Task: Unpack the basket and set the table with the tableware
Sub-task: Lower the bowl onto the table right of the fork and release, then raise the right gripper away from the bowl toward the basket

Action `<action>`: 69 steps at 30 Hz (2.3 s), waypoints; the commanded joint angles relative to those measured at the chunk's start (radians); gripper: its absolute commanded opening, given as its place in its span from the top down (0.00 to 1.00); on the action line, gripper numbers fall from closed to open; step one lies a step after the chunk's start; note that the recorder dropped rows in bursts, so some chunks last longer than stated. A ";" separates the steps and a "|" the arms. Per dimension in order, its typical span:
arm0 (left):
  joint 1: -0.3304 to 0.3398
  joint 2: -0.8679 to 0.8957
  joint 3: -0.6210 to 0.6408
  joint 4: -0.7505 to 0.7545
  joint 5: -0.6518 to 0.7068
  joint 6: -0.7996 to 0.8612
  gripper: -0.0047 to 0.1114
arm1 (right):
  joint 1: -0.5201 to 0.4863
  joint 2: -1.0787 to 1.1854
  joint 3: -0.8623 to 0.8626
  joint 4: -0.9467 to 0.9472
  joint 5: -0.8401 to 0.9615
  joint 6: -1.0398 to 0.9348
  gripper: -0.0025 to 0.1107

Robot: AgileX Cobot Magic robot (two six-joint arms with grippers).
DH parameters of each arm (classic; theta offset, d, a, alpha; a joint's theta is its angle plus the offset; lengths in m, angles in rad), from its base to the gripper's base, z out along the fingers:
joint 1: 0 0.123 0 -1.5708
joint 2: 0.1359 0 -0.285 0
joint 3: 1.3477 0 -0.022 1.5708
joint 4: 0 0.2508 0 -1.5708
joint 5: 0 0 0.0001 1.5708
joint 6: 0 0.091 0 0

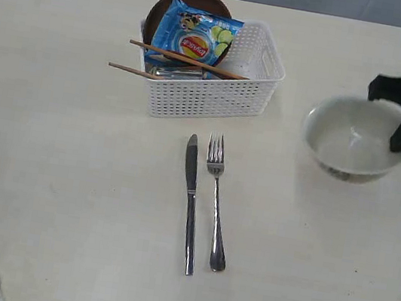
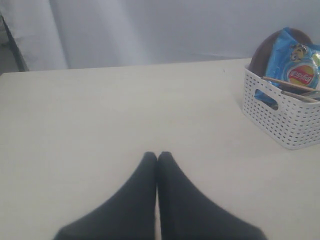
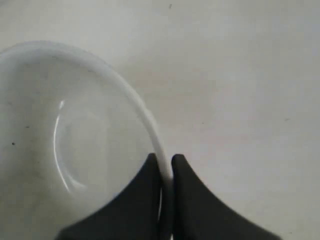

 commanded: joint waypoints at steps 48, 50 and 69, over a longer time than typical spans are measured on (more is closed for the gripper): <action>-0.007 -0.003 0.002 -0.002 -0.010 0.001 0.96 | -0.007 -0.007 0.387 0.106 -0.376 -0.159 0.98; -0.007 -0.003 0.002 -0.002 -0.010 0.001 0.96 | -0.007 -0.007 0.387 0.090 -0.378 -0.147 0.98; -0.007 -0.003 0.002 -0.002 -0.010 0.001 0.96 | -0.007 -0.048 0.207 -0.026 -0.211 -0.077 0.54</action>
